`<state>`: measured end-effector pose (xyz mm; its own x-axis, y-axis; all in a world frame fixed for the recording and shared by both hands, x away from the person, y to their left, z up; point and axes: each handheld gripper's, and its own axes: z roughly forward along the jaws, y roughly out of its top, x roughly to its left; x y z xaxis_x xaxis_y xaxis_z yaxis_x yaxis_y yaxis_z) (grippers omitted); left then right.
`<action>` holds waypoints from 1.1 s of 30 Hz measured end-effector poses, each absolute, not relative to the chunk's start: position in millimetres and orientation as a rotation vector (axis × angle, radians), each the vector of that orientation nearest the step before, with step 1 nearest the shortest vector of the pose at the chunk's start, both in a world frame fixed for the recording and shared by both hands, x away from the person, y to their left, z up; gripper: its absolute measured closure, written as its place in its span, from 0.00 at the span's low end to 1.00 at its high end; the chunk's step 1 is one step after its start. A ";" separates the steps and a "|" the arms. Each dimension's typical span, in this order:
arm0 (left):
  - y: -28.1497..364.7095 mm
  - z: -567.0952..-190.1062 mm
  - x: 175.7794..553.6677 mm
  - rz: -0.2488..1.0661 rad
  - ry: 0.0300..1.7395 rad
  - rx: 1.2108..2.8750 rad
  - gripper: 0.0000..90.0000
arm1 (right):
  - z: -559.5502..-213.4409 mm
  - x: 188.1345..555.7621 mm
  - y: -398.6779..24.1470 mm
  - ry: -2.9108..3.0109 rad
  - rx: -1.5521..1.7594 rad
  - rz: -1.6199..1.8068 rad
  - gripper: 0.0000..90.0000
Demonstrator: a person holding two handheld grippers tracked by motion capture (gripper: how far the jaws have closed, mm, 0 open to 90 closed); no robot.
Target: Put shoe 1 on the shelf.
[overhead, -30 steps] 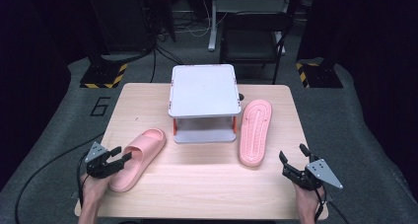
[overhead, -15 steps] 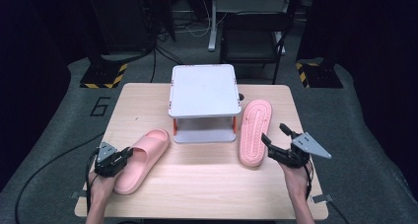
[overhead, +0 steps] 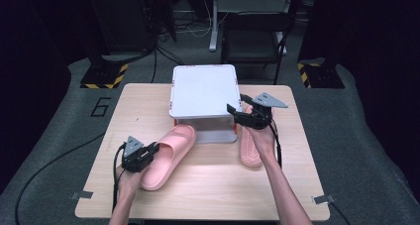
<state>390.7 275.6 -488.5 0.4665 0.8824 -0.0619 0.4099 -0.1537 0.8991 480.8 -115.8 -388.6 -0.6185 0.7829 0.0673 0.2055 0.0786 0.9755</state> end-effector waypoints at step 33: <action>177.8 -507.6 458.3 0.744 1.562 1.464 0.86 | -400.0 499.8 -93.9 1.972 0.973 1.450 0.28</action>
<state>458.3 177.8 -507.6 0.0442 0.9825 -0.1810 0.4786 0.1382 0.8671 499.8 -93.9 -400.0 -0.6180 0.7860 0.0172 0.2509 0.1765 0.9518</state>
